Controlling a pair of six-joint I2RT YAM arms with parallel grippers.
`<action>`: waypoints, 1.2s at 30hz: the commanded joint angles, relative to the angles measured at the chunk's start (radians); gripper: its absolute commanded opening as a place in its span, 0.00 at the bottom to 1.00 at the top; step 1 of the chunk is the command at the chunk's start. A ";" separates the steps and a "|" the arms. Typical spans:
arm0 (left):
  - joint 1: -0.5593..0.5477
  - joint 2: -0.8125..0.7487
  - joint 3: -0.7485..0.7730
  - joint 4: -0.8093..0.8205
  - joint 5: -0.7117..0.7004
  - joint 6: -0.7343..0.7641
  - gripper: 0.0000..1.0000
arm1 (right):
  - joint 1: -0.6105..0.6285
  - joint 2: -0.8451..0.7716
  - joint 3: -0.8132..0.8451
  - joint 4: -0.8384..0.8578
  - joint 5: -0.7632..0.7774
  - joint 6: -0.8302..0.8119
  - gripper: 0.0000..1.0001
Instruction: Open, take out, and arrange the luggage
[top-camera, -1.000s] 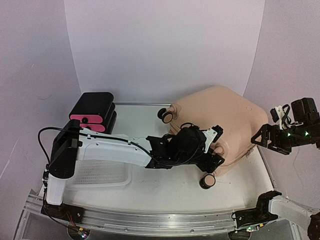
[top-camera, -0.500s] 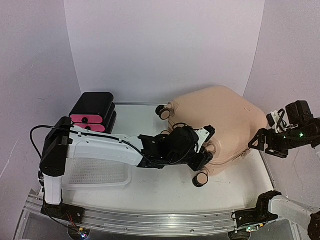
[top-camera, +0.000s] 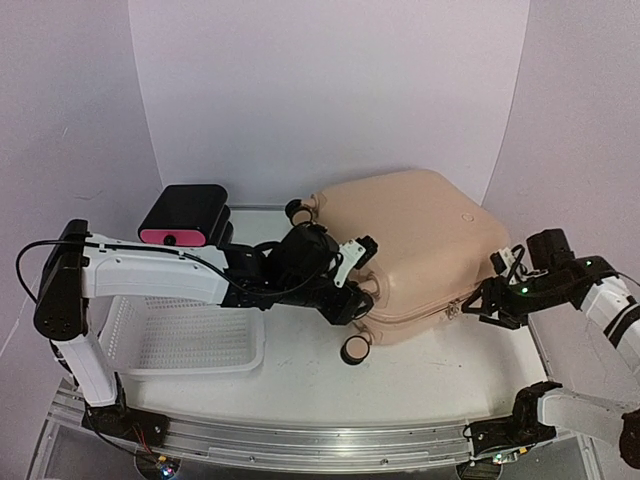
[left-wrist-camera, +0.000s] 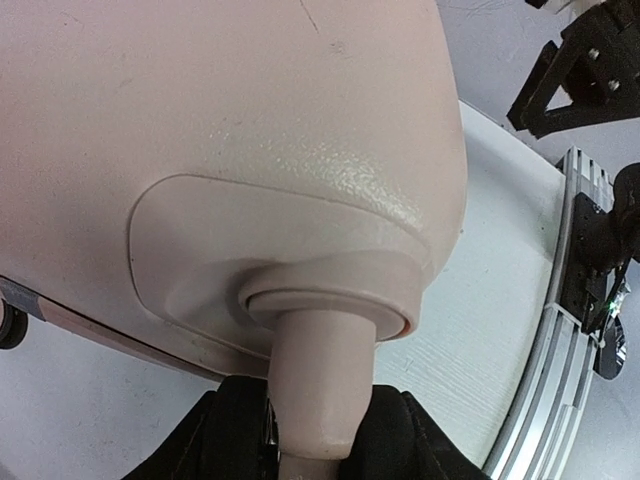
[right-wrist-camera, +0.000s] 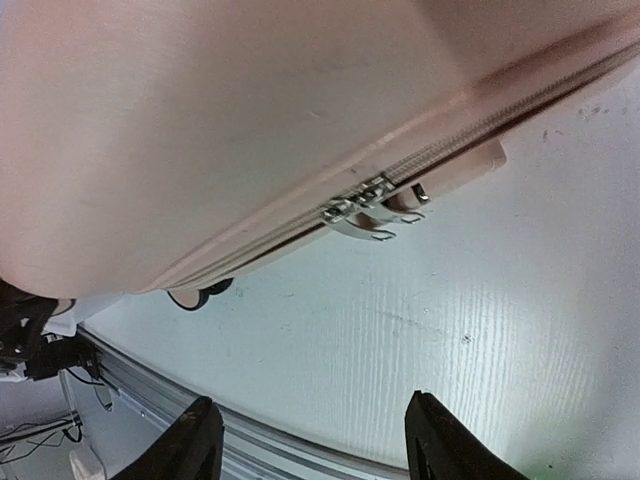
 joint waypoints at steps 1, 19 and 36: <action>0.152 -0.134 -0.024 -0.138 -0.287 -0.139 0.19 | 0.111 0.010 -0.088 0.331 0.005 0.062 0.62; 0.208 -0.243 -0.094 -0.172 -0.075 -0.107 0.65 | 0.194 0.356 0.393 0.248 0.374 -0.072 0.98; 0.324 -0.334 0.025 -0.327 0.013 -0.505 0.99 | -0.076 1.309 1.481 0.186 -0.219 0.094 0.98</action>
